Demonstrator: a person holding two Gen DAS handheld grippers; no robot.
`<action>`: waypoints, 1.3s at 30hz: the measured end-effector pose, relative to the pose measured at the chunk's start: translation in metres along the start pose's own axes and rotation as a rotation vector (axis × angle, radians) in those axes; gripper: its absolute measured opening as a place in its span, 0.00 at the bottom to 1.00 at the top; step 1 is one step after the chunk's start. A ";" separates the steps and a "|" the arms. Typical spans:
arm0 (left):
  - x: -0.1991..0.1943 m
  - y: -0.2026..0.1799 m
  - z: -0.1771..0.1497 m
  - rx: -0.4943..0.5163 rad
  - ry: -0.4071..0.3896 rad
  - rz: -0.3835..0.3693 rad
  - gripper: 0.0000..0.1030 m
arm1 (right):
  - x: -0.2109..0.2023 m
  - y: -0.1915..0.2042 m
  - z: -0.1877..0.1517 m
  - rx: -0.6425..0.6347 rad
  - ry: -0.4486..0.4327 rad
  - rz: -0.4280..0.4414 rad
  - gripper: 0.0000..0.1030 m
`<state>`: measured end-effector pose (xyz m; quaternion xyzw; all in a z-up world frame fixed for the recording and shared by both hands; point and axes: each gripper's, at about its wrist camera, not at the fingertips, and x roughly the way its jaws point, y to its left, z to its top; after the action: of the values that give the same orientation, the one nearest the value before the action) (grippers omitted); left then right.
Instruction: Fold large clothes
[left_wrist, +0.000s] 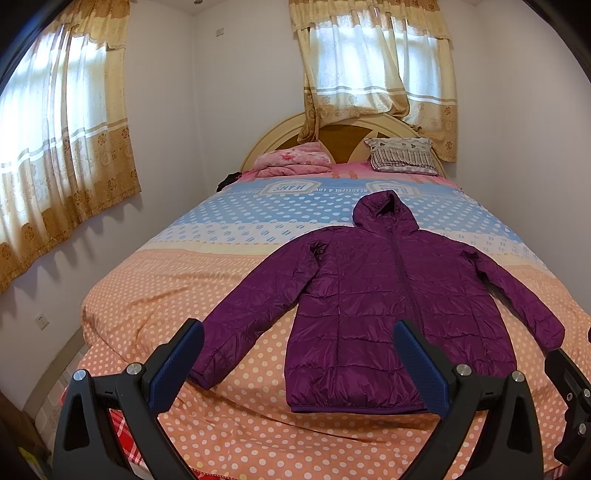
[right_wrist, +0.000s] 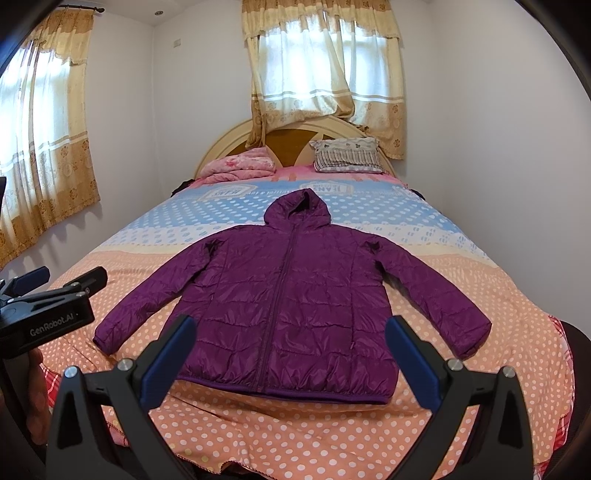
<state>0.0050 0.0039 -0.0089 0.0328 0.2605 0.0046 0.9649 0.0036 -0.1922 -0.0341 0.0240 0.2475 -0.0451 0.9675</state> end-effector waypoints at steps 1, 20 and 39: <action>0.000 0.000 0.000 0.000 0.000 0.000 0.99 | 0.000 0.000 0.000 -0.001 0.001 0.000 1.00; 0.000 0.000 0.000 0.000 0.000 -0.002 0.99 | 0.002 0.002 -0.001 -0.006 0.007 0.007 1.00; 0.002 0.000 -0.003 -0.003 0.005 0.000 0.99 | 0.004 0.006 -0.002 -0.005 0.016 0.016 1.00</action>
<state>0.0058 0.0044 -0.0124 0.0312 0.2629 0.0050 0.9643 0.0072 -0.1862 -0.0376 0.0239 0.2552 -0.0363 0.9659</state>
